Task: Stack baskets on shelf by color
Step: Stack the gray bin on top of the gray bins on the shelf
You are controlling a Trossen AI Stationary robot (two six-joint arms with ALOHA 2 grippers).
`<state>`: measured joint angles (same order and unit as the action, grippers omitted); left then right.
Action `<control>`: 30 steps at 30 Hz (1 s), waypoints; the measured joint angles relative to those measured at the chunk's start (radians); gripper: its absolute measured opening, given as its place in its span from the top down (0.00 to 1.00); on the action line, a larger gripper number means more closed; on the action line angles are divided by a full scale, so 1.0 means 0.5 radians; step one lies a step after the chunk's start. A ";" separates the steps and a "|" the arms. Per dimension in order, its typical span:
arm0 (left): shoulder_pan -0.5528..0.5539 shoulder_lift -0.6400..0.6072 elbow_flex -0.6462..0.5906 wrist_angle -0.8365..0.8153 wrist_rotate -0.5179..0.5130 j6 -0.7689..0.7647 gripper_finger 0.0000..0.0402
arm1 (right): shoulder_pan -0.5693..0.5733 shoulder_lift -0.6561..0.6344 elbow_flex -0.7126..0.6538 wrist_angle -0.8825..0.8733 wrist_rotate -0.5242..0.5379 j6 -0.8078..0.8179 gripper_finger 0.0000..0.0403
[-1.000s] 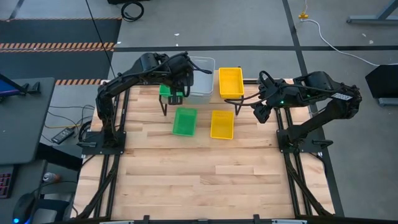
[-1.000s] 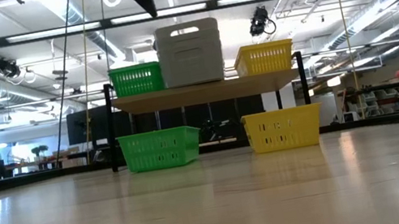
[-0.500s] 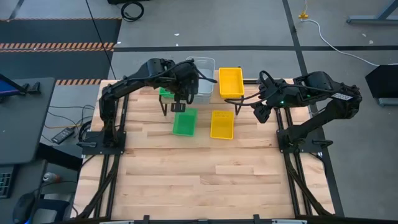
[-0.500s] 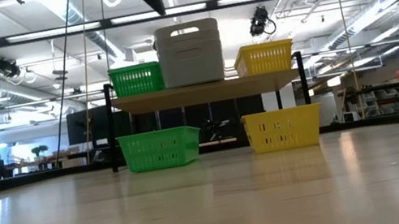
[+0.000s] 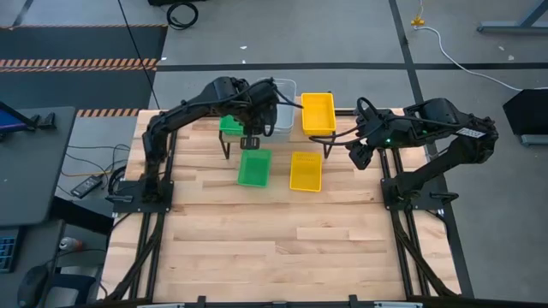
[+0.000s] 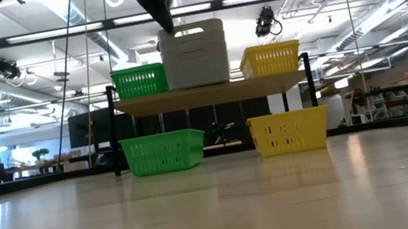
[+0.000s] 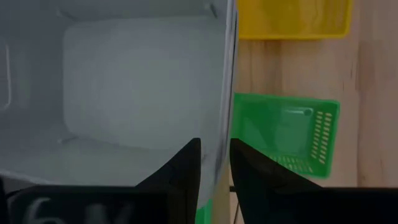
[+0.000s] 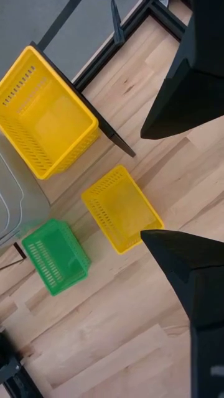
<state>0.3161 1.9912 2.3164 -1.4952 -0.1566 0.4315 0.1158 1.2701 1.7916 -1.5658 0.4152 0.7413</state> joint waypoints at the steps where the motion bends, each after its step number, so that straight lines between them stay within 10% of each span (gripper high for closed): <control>1: -0.001 0.006 -0.001 0.010 0.001 -0.001 0.77 | 0.000 0.000 0.000 -0.001 0.000 -0.001 0.36; 30: 0.000 0.050 -0.001 0.323 -0.149 -0.002 0.84 | 0.000 0.000 0.000 -0.005 0.006 -0.001 0.36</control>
<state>0.3161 2.0163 2.3161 -1.3338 -0.2310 0.4305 0.1158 1.2701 1.7916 -1.5681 0.4183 0.7410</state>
